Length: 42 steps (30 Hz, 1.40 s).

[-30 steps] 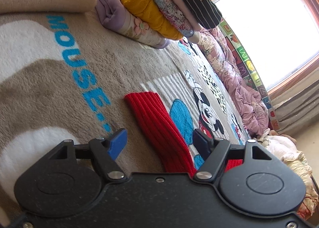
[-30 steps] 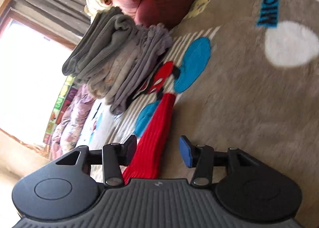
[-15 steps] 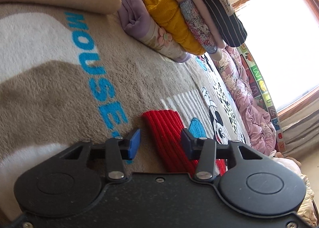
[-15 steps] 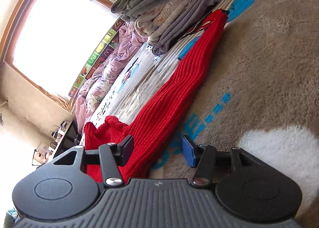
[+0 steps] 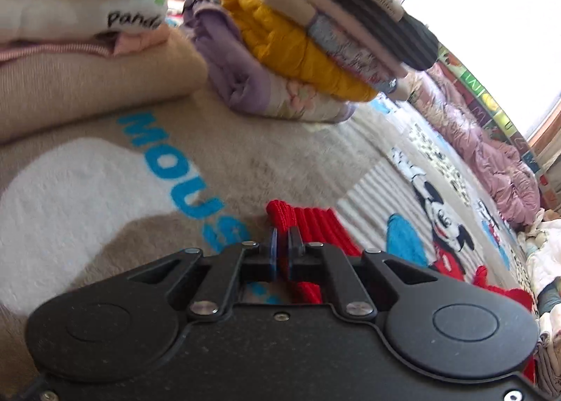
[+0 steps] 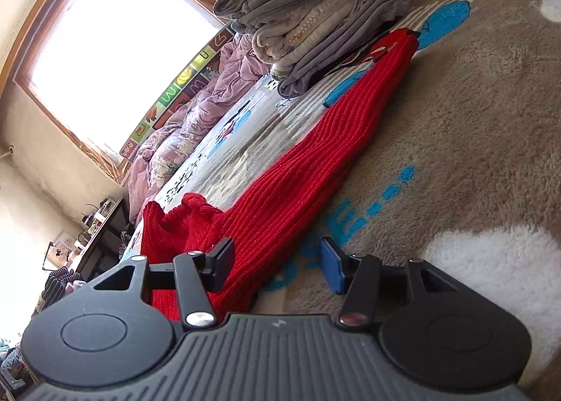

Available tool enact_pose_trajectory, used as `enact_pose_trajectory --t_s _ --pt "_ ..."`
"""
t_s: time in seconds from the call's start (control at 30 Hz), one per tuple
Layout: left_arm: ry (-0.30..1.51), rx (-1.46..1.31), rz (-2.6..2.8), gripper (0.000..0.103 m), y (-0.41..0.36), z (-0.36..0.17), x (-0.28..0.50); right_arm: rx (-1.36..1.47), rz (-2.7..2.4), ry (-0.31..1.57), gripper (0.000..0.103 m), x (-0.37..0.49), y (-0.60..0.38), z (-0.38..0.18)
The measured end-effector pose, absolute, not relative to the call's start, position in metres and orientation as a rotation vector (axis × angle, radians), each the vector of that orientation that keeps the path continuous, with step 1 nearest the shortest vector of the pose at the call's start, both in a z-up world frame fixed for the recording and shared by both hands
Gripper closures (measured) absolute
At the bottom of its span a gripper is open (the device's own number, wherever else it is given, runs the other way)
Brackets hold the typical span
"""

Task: Fold clothes

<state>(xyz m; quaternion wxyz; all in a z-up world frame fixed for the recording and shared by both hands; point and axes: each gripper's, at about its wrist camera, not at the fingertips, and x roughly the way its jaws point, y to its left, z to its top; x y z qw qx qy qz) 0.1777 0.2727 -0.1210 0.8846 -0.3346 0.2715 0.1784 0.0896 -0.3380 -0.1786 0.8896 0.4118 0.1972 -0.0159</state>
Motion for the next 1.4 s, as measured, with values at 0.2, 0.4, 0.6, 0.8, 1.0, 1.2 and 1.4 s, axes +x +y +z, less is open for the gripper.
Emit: enact_pose_trajectory --t_s 0.2,0.4,0.6,0.8,1.0,1.2,1.4 --pt "0.511 -0.66 0.421 0.074 0.267 -0.11 0.164 0.797 -0.041 0.42 0.049 0.089 -0.331 -0.175" --pt "0.441 -0.598 0.201 0.053 0.217 -0.082 0.161 0.834 0.011 0.42 0.046 0.087 -0.326 -0.172" --pt "0.524 -0.426 -0.083 0.053 0.135 -0.089 0.176 0.851 0.052 0.446 0.047 0.091 -0.317 -0.174" --pt "0.66 -0.11 -0.085 0.046 0.091 -0.113 0.187 0.723 -0.021 0.478 0.061 0.099 -0.317 -0.165" --pt "0.577 -0.226 0.255 0.047 0.169 -0.1 0.173 1.116 -0.133 0.364 0.067 0.108 -0.408 -0.187" --pt "0.551 -0.336 0.298 0.047 0.193 -0.096 0.171 1.208 -0.205 0.324 0.093 0.132 -0.461 -0.197" --pt "0.534 -0.426 0.322 0.045 0.209 -0.093 0.171 1.188 -0.272 0.271 0.094 0.121 -0.476 -0.194"
